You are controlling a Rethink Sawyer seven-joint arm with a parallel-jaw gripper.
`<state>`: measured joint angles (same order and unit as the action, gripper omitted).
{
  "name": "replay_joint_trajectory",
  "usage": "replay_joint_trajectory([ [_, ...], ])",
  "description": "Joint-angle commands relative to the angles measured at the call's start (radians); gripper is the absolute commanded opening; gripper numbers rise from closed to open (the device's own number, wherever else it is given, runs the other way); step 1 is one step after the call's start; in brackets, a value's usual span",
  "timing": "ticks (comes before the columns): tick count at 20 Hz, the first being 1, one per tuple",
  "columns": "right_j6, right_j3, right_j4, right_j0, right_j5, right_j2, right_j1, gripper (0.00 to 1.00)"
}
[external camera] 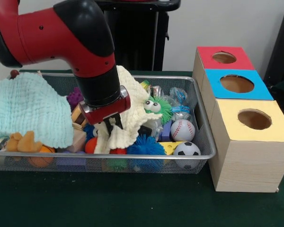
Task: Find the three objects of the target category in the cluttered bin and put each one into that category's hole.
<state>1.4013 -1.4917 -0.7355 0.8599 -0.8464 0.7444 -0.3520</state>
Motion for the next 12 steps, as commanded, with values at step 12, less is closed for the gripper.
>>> replay_joint_trajectory([
  [12,-0.035,-0.159,0.169,-0.038,-0.062,0.121,-0.366,0.0],
])
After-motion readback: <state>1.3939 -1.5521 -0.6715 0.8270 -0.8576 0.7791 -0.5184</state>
